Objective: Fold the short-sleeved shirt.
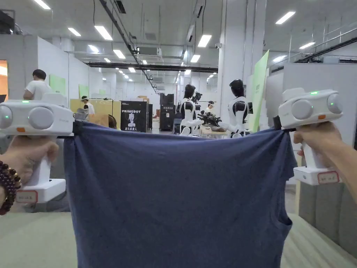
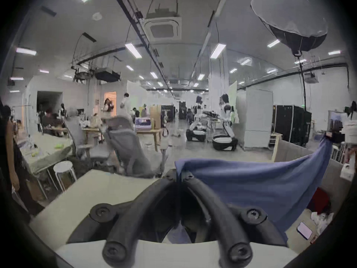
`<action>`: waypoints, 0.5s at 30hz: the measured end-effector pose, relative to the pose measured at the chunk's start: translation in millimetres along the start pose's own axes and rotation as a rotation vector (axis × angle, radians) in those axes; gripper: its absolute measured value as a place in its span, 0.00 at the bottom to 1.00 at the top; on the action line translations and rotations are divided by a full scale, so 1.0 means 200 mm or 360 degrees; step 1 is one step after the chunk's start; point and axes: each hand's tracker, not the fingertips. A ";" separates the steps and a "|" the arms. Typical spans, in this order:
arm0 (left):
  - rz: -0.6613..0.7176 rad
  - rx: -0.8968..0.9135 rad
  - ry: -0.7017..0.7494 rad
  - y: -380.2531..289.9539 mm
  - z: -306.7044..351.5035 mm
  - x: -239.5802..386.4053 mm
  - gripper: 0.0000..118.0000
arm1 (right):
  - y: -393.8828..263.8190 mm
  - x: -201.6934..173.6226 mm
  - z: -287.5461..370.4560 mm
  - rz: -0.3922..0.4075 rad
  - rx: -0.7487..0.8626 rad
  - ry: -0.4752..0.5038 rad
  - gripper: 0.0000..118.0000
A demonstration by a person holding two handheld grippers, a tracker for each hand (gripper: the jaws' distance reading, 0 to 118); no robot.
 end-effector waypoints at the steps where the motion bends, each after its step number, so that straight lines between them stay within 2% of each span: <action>1: -0.0002 0.0021 -0.0013 0.05 0.00 0.00 0.02 | 0.04 0.02 0.00 -0.0021 0.0031 -0.0014 0.01; 6: -0.0067 0.0104 0.0024 0.20 -0.03 0.04 0.02 | 0.20 0.07 0.02 -0.0126 0.0092 -0.0039 0.01; 10: -0.0055 0.0112 0.0036 0.21 -0.07 0.04 0.02 | 0.21 0.07 0.00 -0.0115 0.0099 -0.0068 0.01; 15: -0.0068 0.0089 0.0032 0.06 -0.13 0.03 0.02 | 0.12 0.05 -0.04 -0.0119 0.0087 -0.0040 0.01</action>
